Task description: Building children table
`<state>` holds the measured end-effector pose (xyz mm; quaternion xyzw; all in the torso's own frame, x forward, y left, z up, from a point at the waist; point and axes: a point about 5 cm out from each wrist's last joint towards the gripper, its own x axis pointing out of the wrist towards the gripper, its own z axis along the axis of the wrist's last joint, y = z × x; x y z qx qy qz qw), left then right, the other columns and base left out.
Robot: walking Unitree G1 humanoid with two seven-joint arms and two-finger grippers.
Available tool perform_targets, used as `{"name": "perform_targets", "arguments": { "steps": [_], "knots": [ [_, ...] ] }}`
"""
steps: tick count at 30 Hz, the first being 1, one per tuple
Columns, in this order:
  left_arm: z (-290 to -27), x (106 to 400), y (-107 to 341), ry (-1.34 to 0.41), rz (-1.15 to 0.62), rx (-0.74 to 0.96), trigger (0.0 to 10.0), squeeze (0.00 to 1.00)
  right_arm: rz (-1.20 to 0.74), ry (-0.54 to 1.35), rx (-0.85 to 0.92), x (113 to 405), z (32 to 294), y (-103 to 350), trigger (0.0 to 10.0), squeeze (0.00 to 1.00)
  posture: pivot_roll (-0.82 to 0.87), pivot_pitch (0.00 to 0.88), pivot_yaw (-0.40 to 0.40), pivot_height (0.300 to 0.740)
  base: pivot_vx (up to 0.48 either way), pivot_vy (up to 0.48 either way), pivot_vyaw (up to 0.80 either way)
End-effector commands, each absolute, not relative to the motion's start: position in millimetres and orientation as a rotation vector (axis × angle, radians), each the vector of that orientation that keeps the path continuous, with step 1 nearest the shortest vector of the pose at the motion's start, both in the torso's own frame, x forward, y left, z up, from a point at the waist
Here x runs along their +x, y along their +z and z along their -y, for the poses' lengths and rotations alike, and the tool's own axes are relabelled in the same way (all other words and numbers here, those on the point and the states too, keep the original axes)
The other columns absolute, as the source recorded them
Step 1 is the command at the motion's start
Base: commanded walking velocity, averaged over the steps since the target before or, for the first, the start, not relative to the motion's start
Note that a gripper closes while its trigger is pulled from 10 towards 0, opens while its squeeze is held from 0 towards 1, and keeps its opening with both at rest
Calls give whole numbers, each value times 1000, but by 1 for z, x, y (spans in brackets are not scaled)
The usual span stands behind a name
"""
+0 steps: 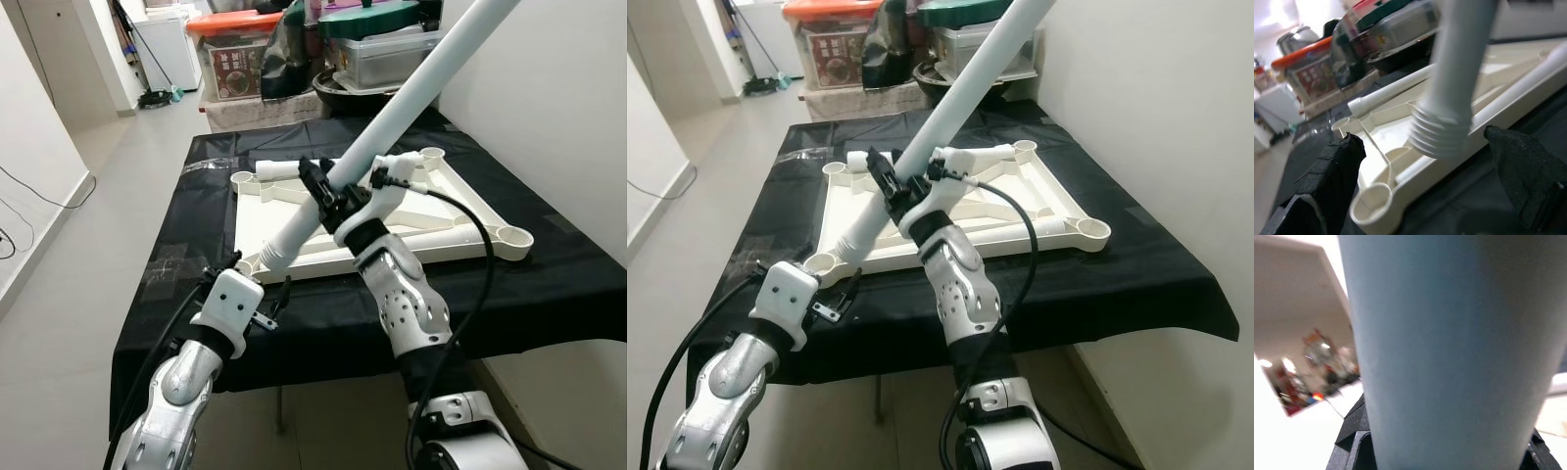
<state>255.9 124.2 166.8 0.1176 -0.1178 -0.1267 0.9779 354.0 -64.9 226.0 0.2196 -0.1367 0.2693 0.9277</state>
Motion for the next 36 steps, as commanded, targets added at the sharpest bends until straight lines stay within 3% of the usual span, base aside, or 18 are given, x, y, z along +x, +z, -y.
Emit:
{"name": "perform_targets", "arguments": {
  "steps": [1,26,36],
  "knots": [
    [-125,251,166,-222,227,187,10000,0,291,529,394,352,67,223,10000,0,-62,0,30,740,0,0,0],
    [-137,244,170,-46,212,89,10000,0,285,510,341,344,73,220,10000,0,-78,0,10,740,0,0,736],
    [-143,246,173,10,207,62,10000,0,273,491,332,341,75,218,10000,0,-112,0,40,740,0,0,0]
  ]
}}
